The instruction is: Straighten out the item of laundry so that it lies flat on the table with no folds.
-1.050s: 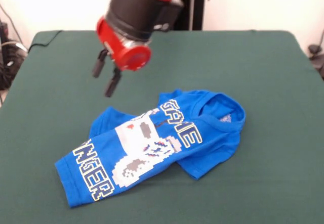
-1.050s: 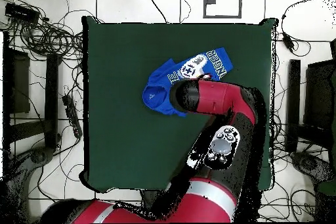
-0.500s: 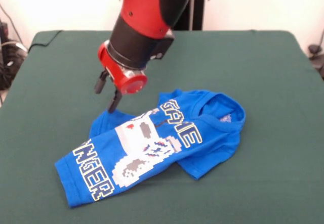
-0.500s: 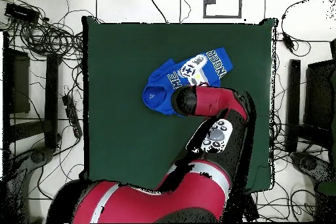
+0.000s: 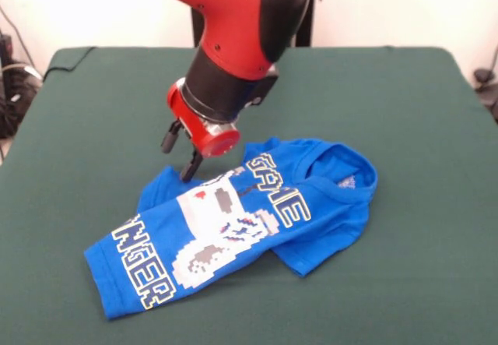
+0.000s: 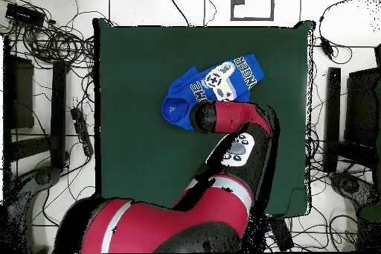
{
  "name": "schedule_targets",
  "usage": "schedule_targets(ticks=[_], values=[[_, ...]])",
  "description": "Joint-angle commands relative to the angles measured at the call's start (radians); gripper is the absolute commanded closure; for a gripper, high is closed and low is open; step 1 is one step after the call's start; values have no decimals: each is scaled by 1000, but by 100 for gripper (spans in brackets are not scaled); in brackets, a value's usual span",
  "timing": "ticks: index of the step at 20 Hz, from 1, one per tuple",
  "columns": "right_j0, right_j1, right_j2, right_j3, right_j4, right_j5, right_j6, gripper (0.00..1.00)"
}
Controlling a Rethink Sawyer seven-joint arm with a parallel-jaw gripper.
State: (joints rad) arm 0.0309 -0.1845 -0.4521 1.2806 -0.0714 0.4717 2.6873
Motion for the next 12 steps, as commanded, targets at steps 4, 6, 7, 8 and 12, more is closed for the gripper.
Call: schedule_targets(ticks=[4, 6, 7, 8, 12], values=[[23, 105, 111, -68, 14, -69, 71, 0], [37, 129, 82, -84, 16, -81, 98, 0], [38, 137, 77, -88, 16, -88, 103, 0], [43, 149, 66, -94, 17, -99, 115, 0], [40, 162, 53, -100, 17, -121, 119, 0]])
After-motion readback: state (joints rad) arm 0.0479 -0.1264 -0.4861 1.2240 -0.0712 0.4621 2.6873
